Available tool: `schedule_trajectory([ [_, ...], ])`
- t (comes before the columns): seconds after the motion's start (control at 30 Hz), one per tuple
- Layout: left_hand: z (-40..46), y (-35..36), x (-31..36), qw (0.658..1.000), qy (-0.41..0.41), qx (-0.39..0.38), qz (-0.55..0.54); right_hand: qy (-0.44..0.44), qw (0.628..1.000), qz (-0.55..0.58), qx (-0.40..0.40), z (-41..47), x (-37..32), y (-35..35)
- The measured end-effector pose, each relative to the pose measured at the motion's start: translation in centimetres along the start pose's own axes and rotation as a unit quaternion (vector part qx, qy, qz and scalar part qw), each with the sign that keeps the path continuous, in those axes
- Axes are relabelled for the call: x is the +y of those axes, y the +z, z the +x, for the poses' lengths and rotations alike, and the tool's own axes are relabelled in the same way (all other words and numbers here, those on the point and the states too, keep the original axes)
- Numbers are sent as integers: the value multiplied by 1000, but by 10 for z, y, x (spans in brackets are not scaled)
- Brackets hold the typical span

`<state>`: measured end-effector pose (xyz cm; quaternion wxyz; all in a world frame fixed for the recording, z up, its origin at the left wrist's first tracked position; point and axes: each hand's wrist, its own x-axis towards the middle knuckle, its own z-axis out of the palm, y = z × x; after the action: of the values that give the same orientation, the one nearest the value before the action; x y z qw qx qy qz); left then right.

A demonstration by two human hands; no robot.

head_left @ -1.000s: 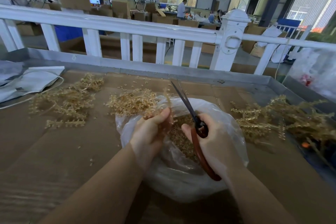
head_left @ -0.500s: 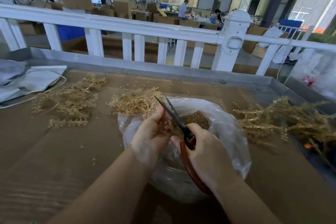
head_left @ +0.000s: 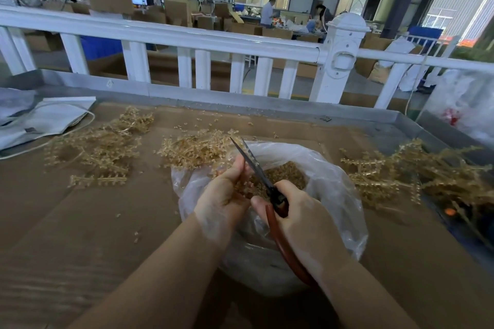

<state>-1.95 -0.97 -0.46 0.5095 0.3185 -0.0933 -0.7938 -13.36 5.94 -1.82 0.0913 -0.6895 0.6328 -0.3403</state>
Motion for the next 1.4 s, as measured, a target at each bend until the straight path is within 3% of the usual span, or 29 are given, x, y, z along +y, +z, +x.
schedule_trajectory([
  [1.2, 8, 0, -4, 999, -21, -7, -30, -20, 999, -18, 19, -1, 0, -1],
  [1.27, 8, -1, -3, 1000, -8, 1, 0, -8, 1000, -23, 17, 0, 2, -1],
  [1.33, 6, -3, 0, 992, 35, 48, 108, 4, 999, -34, 16, 0, 4, -3],
  [1.4, -2, -5, 3, 956, 99, 110, 252, 8, 998, -47, 28, 1, 7, -6],
])
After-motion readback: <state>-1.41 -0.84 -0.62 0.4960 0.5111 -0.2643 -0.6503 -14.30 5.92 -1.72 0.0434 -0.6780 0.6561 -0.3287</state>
